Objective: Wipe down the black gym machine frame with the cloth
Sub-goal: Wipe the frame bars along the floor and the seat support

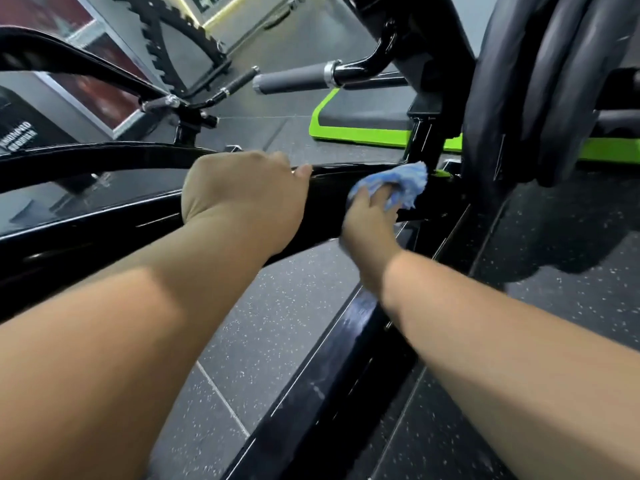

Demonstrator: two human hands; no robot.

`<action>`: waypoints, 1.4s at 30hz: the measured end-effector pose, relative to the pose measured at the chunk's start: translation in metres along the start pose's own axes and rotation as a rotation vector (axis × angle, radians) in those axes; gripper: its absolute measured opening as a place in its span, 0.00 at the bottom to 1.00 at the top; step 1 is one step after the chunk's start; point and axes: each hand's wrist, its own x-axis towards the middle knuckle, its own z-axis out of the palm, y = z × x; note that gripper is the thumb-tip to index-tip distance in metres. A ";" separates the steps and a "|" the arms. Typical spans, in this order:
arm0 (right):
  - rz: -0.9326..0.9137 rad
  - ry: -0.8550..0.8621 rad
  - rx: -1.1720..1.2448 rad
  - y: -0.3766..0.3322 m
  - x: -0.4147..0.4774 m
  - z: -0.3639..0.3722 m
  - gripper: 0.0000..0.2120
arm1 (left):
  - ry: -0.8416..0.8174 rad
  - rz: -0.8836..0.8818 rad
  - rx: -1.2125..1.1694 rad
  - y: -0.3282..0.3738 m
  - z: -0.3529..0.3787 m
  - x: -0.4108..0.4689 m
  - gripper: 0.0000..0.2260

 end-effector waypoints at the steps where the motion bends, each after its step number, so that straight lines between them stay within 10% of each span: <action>1: 0.105 0.046 0.016 0.006 0.003 -0.004 0.25 | 0.030 0.019 -0.009 0.000 0.002 0.000 0.14; 3: 0.176 0.063 0.084 0.010 0.015 -0.020 0.24 | 0.078 0.020 -0.018 -0.004 0.005 0.001 0.13; 7: -0.326 0.247 0.110 -0.026 0.014 -0.049 0.24 | 0.093 -0.034 -0.127 0.002 0.006 0.002 0.17; 11: -0.321 -0.067 0.073 -0.012 0.029 -0.086 0.09 | 0.065 -0.115 -0.166 0.002 0.002 0.001 0.12; 15: -0.379 -0.200 -0.141 -0.008 0.027 -0.098 0.15 | -0.065 -0.075 -0.271 -0.005 -0.009 0.004 0.21; 21: -0.091 -0.227 0.771 -0.029 0.022 -0.107 0.12 | -0.400 -0.010 -1.013 -0.022 -0.015 0.047 0.26; 32: -0.111 0.155 0.681 0.033 -0.010 -0.056 0.09 | -0.295 0.249 -0.154 0.010 -0.014 0.054 0.14; 38: 0.611 0.016 1.361 0.054 0.010 -0.040 0.09 | -0.305 0.298 -0.362 0.064 0.000 0.076 0.21; 42: 0.509 0.078 1.461 0.038 0.003 -0.029 0.20 | -0.314 0.215 -0.533 0.043 -0.006 0.077 0.30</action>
